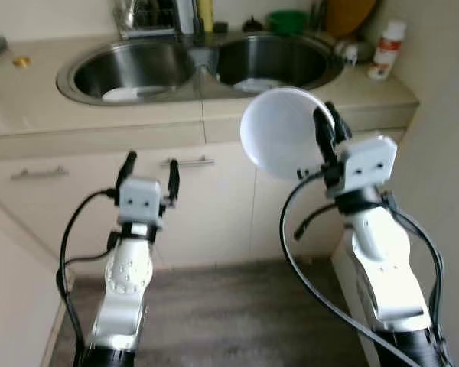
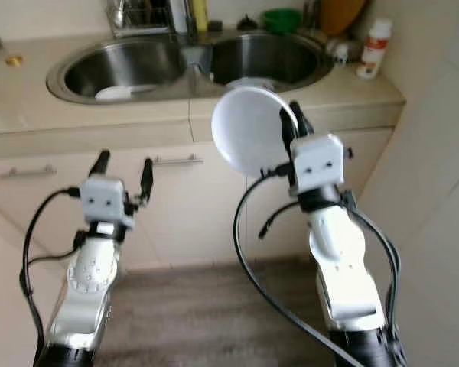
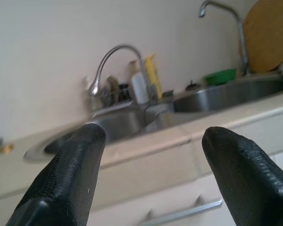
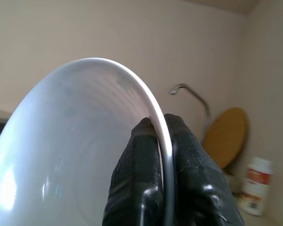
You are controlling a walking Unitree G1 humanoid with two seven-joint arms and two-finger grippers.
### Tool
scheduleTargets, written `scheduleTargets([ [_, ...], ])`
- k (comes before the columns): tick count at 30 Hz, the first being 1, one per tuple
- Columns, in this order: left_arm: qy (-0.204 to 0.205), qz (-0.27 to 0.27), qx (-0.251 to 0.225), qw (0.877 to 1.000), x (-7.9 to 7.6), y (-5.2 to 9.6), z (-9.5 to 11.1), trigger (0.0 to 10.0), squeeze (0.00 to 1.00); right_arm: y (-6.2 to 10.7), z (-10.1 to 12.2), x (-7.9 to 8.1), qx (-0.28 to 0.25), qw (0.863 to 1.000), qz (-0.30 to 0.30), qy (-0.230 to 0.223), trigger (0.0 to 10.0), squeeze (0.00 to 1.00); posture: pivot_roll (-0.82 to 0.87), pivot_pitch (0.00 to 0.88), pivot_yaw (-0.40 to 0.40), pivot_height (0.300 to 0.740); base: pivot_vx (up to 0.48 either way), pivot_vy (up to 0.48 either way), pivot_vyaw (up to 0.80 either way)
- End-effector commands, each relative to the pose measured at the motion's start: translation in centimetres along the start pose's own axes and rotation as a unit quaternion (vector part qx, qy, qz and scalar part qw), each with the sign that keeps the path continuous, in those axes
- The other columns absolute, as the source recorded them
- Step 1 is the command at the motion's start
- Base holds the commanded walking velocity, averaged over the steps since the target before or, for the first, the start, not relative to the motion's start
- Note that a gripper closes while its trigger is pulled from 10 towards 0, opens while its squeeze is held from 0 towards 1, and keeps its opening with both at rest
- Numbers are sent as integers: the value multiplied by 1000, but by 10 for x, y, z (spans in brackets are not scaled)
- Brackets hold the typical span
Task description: Kitchen organization
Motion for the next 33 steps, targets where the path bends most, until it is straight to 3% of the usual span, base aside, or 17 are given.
scheduleTargets([
  [1, 6, -7, -12, 1000, -6, -1, 6, 10000, 0, -2, 10, -11, -23, 999, -21, 12, 0, 0, -144, 0, 25, 740, 341, 0, 0],
  [15, 6, -8, -14, 1000, -7, -3, 6, 10000, 0, -4, 14, -13, -36, 999, -28, 27, 0, 0, -144, 0, 26, 740, 339, 0, 0],
  [26, 6, -10, -13, 1000, -8, -2, 5, 10000, 0, -3, 12, -13, -31, 999, -30, 30, 0, 0, -143, 0, 26, 740, 340, 0, 708],
  [33, 7, -10, -14, 1000, -9, -2, 5, 10000, 0, -3, 11, -14, -29, 999, -32, 31, 0, 0, -146, 0, 26, 740, 338, 0, 0],
])
Point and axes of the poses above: a point about 5 cm out from each wrist's last joint towards the gripper, its own y axis pointing back from the gripper into the wrist, its own z axis along the axis of the wrist's last joint, x = y × z, the point moved 4 cm from there along -y, pointing out of the wrist towards the gripper, and after that the axes turned 4 degrees about y, right-handed, at the moved point
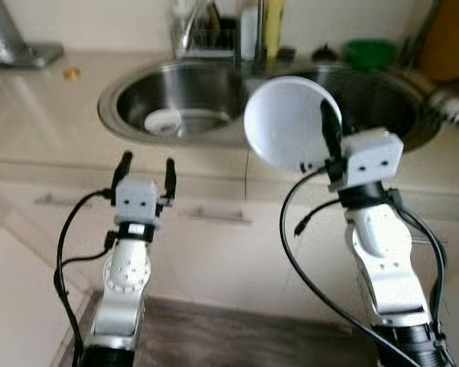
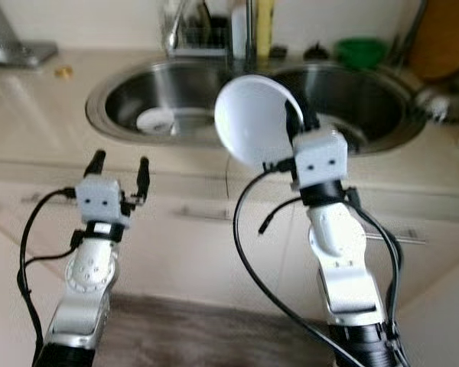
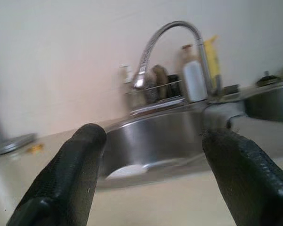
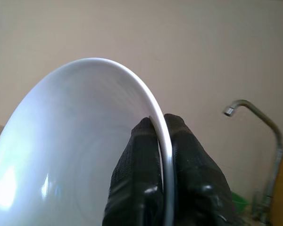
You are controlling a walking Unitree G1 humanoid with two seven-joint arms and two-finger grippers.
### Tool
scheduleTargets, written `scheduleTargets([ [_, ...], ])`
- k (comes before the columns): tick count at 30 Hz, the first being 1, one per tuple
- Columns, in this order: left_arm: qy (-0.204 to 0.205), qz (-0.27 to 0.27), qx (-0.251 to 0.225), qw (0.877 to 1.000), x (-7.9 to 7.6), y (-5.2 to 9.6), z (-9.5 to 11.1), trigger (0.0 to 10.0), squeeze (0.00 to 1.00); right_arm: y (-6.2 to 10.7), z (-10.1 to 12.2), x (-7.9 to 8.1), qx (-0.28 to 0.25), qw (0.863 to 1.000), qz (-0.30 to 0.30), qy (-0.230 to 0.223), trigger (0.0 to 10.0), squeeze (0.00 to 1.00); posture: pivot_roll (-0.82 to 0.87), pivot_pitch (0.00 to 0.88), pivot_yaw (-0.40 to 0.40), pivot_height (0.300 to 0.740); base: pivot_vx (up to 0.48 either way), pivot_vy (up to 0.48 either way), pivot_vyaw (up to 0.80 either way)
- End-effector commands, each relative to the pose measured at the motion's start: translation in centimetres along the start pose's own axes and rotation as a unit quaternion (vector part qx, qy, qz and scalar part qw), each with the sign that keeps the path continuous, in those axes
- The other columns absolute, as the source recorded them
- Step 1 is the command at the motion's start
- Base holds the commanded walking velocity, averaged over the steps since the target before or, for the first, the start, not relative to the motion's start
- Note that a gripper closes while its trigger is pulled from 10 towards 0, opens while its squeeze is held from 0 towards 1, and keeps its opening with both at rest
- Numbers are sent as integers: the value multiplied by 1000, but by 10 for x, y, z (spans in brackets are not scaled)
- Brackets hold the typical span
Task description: Kitchen organization
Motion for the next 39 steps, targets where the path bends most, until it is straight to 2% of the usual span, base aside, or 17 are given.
scheduleTargets([
  [1, 4, -10, -8, 1000, -7, -2, 4, 10000, 0, 0, 4, -7, -7, 1000, -10, 8, 0, 0, -146, 0, 26, 740, 337, 0, 0],
  [14, 4, -9, -7, 1000, -7, -3, 4, 10000, 0, -1, -9, -12, 24, 999, -18, 30, 0, 0, -147, 0, 23, 740, 338, 0, 0],
  [17, 3, -8, -4, 1000, -7, -3, 3, 10000, 0, -2, -21, -17, 61, 997, -29, 28, 0, 0, -150, 0, 22, 740, 203, 0, 0],
  [18, 2, -8, -4, 1000, -7, -4, 3, 10000, 0, -2, -29, -19, 84, 996, -35, 20, 2745, 0, -151, 0, 23, 740, 0, 0, 0],
  [19, 3, -9, -7, 1000, -8, -5, 4, 10000, 0, -3, -35, -24, 104, 993, -45, 15, 4157, 0, -152, 0, 24, 740, 0, 0, 0],
  [20, 3, -9, -7, 1000, -8, -5, 4, 10000, 0, -3, -35, -24, 104, 993, -45, 15, 4157, 0, -152, 0, 24, 740, 0, 0, 0],
  [21, 4, -10, -8, 1000, -8, -6, 4, 10000, 0, -4, -41, -26, 125, 991, -48, 17, 5529, 0, -153, 0, 25, 740, 0, 0, 0],
  [22, 4, -11, -7, 1000, -9, -6, 4, 10000, 0, -6, -43, -27, 133, 990, -46, 20, 10000, 0, -153, 0, 25, 740, 0, 0, 0],
  [25, 3, -12, -7, 1000, -10, -6, 3, 10000, 0, -11, -52, -28, 163, 986, -39, 18, 10000, 0, -157, 0, 26, 740, 0, 0, 0],
  [27, 3, -14, -8, 1000, -11, -7, 3, 10000, 0, -16, -72, -28, 213, 977, -17, 20, 10000, 0, -151, 0, 25, 740, 0, 0, 0],
  [30, 2, -13, -10, 1000, -11, -8, 4, 10000, 0, -13, -109, -38, 315, 949, -23, 24, 10000, 0, -143, 0, 20, 740, 0, 0, 0],
  [31, 2, -13, -10, 1000, -11, -8, 4, 10000, 0, -13, -109, -38, 315, 949, -23, 24, 10000, 0, -143, 0, 20, 740, 0, 0, 0],
  [33, 1, -10, -11, 1000, -9, -8, 4, 10000, 0, -9, -125, -36, 361, 931, 2, 46, 10000, 0, -137, 0, 15, 740, 0, 0, 0],
  [36, 1, -9, -12, 1000, -9, -8, 5, 10000, 0, -5, -133, -36, 383, 923, -2, 36, 10000, 0, -137, 0, 15, 740, 0, 0, 0],
  [37, 1, -8, -12, 1000, -9, -8, 4, 10000, 0, -3, -135, -36, 391, 920, -9, 26, 10000, 749, -137, 0, 15, 740, 0, 0, 0],
  [38, 0, -8, -12, 1000, -9, -8, 4, 10000, 0, -3, -136, -36, 393, 919, -11, 23, 10000, 1000, -134, 0, 9, 740, 0, 0, 0],
  [39, 0, -8, -11, 1000, -9, -8, 4, 10000, 0, -2, -136, -36, 393, 919, -14, 17, 10000, 1000, -134, 0, 9, 740, 0, 0, 0],
])
Point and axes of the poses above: a point about 5 cm out from each wrist's last joint towards the gripper, its own y axis pointing back from the gripper into the wrist, its own z axis along the axis of the wrist's last joint, x = y × z, the point moved 4 cm from there along -y, pointing out of the wrist towards the gripper, and after that the axes turned 4 degrees about y, right-handed, at the moved point
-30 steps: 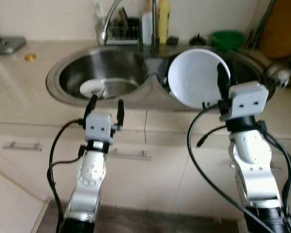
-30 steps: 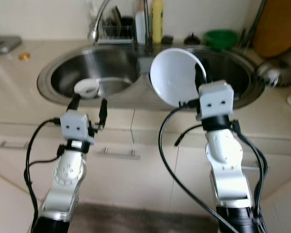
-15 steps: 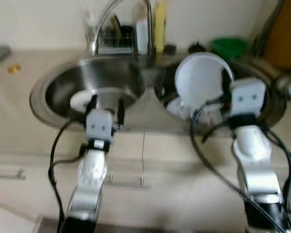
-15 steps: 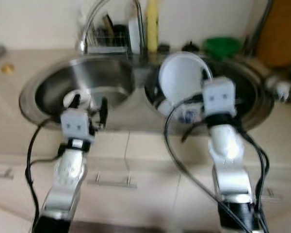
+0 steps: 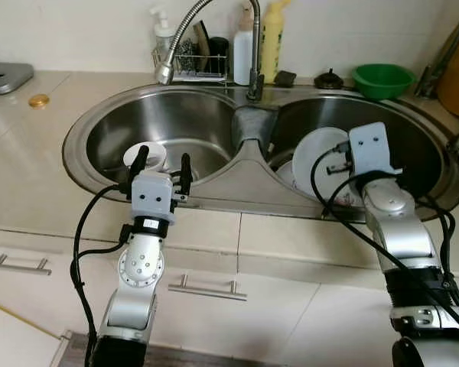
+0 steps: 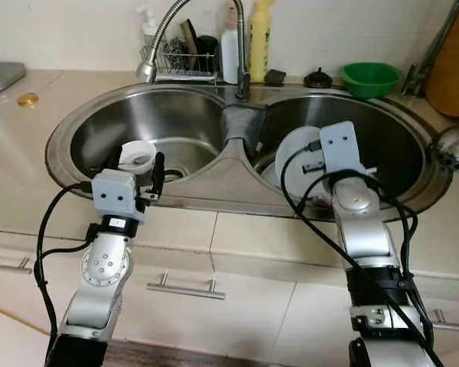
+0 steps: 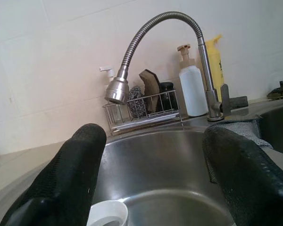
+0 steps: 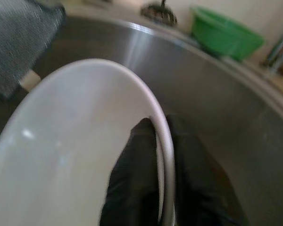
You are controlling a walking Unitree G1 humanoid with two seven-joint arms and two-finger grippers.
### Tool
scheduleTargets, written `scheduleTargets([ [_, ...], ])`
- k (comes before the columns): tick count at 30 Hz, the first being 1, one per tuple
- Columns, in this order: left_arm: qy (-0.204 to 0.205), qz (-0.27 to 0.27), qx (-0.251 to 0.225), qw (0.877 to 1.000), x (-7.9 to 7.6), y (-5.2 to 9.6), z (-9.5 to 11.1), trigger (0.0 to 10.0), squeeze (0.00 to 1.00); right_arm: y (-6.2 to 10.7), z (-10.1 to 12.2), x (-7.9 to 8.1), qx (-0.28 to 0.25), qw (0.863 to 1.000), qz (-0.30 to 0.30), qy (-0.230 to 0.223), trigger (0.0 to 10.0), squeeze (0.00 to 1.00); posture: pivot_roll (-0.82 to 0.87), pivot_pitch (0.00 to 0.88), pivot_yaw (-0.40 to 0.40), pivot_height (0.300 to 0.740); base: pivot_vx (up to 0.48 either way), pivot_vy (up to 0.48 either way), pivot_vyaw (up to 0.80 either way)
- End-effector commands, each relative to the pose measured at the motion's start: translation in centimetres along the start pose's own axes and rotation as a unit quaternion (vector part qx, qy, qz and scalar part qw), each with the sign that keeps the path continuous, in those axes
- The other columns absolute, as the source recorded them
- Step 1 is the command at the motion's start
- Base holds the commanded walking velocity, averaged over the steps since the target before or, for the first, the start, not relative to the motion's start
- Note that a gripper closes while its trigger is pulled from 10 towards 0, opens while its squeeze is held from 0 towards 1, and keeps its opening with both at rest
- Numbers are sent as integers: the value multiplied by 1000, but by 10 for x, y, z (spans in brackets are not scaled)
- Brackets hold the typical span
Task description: Kitchen organization
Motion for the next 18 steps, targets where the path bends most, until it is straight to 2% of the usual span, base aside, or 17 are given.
scheduleTargets([
  [1, -5, 2, -3, 1000, 1, -1, 1, 10000, 0, -2, 8, -3, -8, 1000, -7, -19, 10000, 1000, -133, 0, 10, 740, 0, 0, 0],
  [15, -3, -2, 1, 1000, -2, 0, 0, 10000, 0, 0, 6, 6, -3, 999, 20, -31, 10000, 1000, -139, 0, 13, 740, 0, 0, 0],
  [17, -2, -1, 2, 1000, -2, 1, 0, 10000, 0, 1, 16, 0, -32, 998, 7, -51, 10000, 1000, -138, 0, 12, 740, 0, 0, 0],
  [18, 1, 1, 4, 1000, -2, 1, -1, 10000, 0, 4, 30, -4, -72, 995, 1, -72, 10000, 1000, -138, 0, 11, 740, 0, 0, 0],
])
Point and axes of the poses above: a point about 5 cm out from each wrist's last joint towards the gripper, its own y axis pointing back from the gripper into the wrist, its own z axis along the axis of the wrist's last joint, x = y × z, the point moved 4 cm from there along -y, pointing out of the wrist towards the gripper, and after that the axes turned 4 degrees about y, right-handed, at the moved point
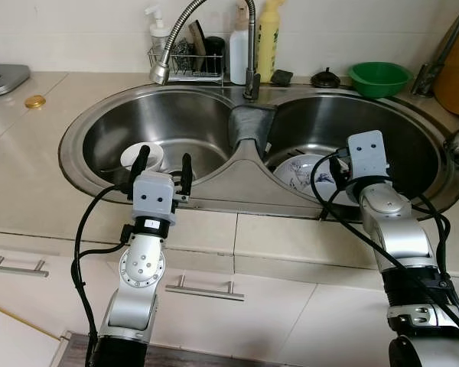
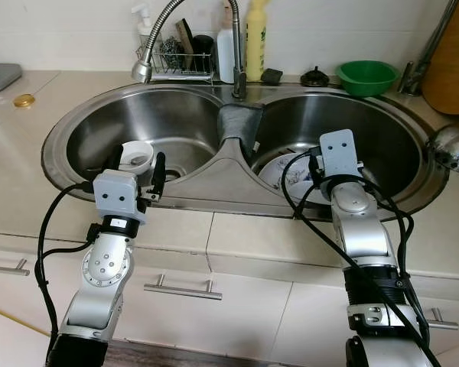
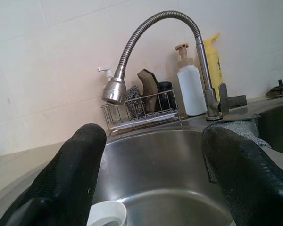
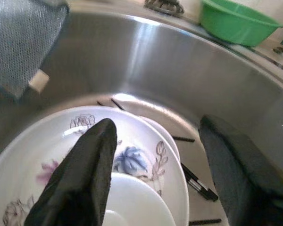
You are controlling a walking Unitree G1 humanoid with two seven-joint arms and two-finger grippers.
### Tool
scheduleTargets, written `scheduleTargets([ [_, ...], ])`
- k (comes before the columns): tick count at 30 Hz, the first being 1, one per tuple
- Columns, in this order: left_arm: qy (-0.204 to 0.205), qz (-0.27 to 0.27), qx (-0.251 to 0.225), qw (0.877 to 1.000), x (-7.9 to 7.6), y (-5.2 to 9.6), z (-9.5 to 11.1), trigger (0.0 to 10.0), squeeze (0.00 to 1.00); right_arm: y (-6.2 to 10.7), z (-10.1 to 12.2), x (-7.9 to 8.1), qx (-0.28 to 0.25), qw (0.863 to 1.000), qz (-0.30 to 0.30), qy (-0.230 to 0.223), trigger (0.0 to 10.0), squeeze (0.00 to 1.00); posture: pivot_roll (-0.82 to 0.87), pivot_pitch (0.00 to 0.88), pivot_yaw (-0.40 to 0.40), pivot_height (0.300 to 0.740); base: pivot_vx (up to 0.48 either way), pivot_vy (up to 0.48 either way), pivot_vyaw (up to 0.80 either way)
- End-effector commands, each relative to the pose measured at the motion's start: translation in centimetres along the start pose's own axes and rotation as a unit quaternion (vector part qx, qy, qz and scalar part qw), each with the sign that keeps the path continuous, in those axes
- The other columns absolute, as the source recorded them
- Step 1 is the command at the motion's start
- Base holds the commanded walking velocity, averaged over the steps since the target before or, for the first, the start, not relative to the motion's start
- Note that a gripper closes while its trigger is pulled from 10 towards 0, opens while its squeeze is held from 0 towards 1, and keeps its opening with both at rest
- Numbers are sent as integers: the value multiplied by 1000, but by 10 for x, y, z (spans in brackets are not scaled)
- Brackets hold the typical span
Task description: Kitchen organization
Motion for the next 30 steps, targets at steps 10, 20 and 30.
scheduleTargets([
  [10, 18, -4, 9, 1000, -4, 2, -2, 10000, 0, 30, 71, 15, -187, 980, 28, -60, 10000, 0, -139, 0, 10, 740, 0, 107, 0],
  [20, 22, -13, 10, 1000, -10, 5, -3, 10000, 0, 58, 91, 31, -261, 964, 29, -26, 10000, 0, -167, 0, -8, 740, 0, 480, 0],
  [30, 24, -11, 13, 1000, -10, 8, -4, 10000, 0, 73, 71, 48, -267, 961, 61, 44, 10000, 0, -164, 0, -12, 740, 0, 480, 0],
])
Point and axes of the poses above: a point about 5 cm out from each wrist's last joint towards the gripper, its own y axis pointing back from the gripper into the wrist, its own z axis along the axis of the wrist's last joint, x = y × z, the point moved 4 cm from there along -y, pointing out of the wrist towards the gripper, and after that the axes turned 4 degrees about y, right-handed, at the moved point
